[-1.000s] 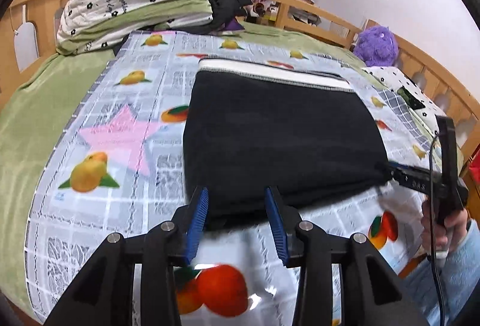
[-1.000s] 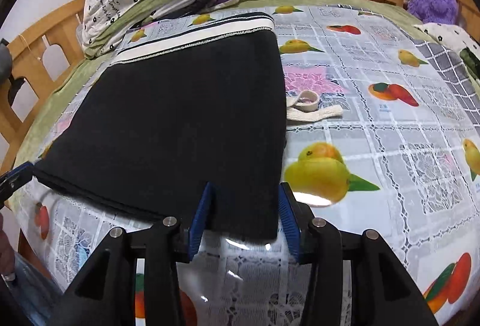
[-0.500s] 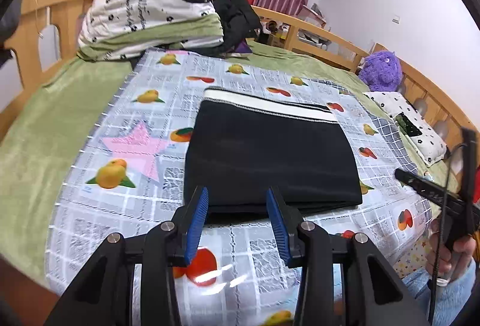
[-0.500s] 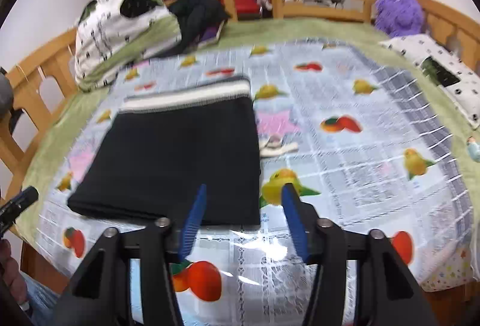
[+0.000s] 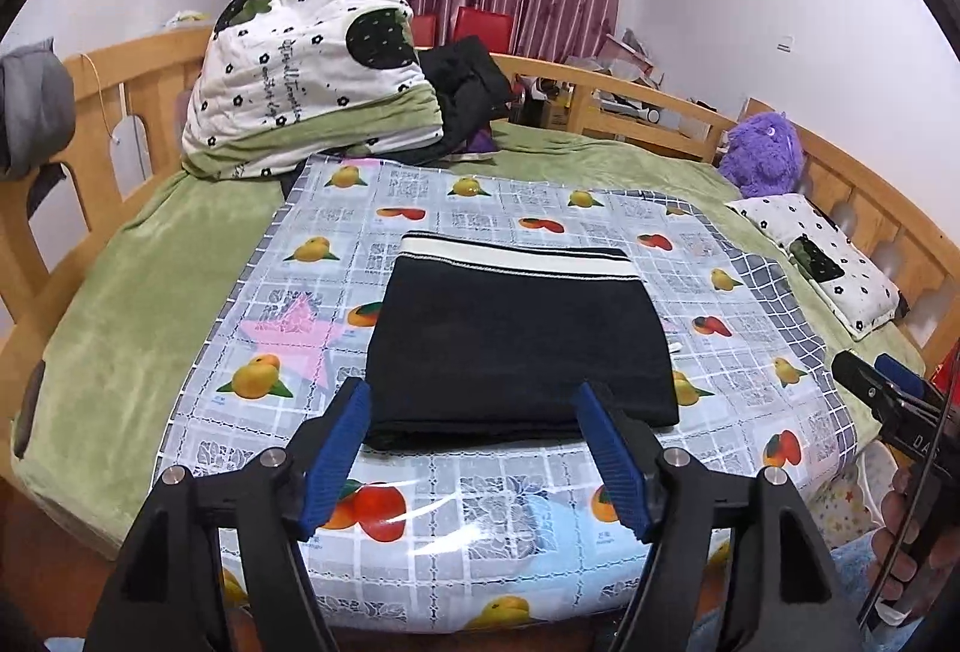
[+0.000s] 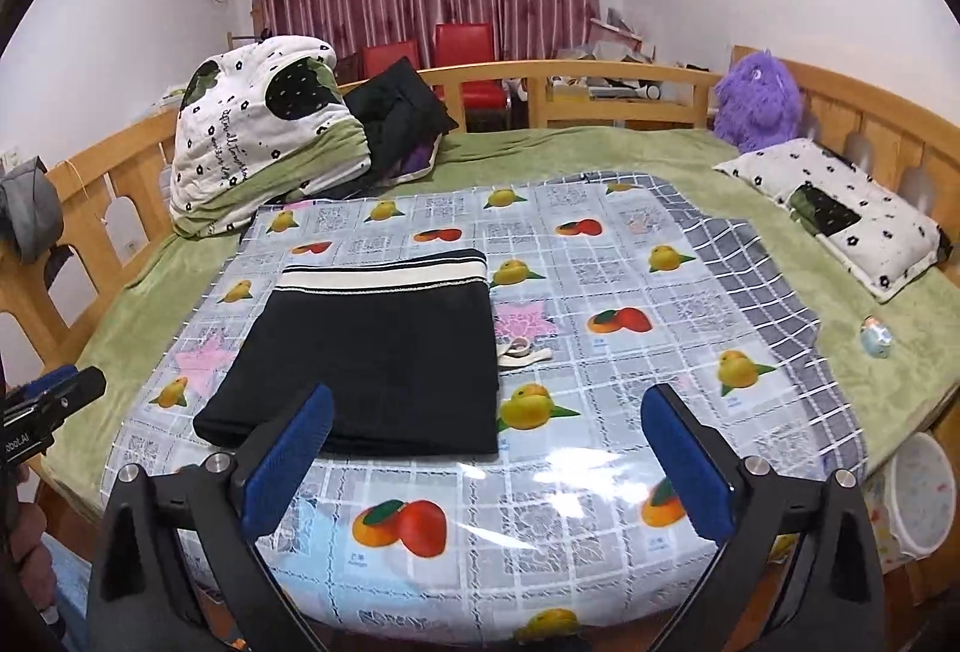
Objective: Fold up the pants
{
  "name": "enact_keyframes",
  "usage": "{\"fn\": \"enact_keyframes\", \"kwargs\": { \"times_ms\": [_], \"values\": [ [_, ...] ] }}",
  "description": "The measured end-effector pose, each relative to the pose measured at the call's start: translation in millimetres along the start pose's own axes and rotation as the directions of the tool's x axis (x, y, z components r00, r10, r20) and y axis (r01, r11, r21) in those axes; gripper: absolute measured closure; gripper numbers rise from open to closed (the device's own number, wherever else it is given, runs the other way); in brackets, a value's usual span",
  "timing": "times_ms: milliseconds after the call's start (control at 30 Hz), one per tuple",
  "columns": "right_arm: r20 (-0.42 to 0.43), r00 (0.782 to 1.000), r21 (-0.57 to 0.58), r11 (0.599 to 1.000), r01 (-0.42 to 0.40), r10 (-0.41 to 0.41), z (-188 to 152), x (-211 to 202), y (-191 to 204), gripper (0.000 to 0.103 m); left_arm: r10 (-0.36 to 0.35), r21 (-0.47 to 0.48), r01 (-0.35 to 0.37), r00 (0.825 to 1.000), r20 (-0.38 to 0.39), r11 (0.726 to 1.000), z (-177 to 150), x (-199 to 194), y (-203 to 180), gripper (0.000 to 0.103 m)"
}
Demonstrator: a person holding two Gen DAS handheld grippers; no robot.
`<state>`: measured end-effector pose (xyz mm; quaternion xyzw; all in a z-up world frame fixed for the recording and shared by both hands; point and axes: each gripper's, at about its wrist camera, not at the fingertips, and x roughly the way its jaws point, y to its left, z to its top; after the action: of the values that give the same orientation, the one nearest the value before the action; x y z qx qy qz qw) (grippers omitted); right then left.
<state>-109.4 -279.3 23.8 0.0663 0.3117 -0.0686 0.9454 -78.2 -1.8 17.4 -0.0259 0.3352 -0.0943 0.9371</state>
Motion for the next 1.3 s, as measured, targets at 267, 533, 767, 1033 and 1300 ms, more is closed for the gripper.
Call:
{"fn": "enact_keyframes", "kwargs": {
  "times_ms": [267, 533, 767, 1033, 1300],
  "values": [
    [-0.009, 1.0, -0.007, 1.0, -0.001, 0.001, -2.0, -13.7, 0.7, 0.001, 0.024, 0.031, -0.024, 1.0, 0.012, 0.999, -0.3, -10.6, -16.8, 0.031],
    [-0.012, 1.0, 0.015, 1.0, -0.001, 0.001, -2.5, -14.2, -4.1, 0.001, 0.039, 0.045, -0.038, 0.999, -0.007, 0.998, -1.7, -6.7, -24.3, 0.031],
    [-0.015, 1.0, 0.016, 1.0, 0.009, -0.008, -0.8, -13.0, -5.6, 0.001, 0.038, 0.048, -0.038, 0.999, -0.005, 0.998, -1.5, -9.0, -27.3, 0.03],
    [-0.013, 1.0, 0.018, 1.0, 0.009, -0.009, -0.5, -12.9, -6.5, 0.001, 0.042, 0.05, -0.042, 0.999, -0.003, 0.998, -2.1, -8.7, -28.9, 0.03],
    [-0.011, 1.0, 0.014, 1.0, 0.013, -0.013, -0.2, -13.2, -5.3, 0.001, 0.044, 0.052, -0.043, 0.999, -0.004, 0.998, -1.2, -8.3, -30.1, 0.03]
  ]
}}
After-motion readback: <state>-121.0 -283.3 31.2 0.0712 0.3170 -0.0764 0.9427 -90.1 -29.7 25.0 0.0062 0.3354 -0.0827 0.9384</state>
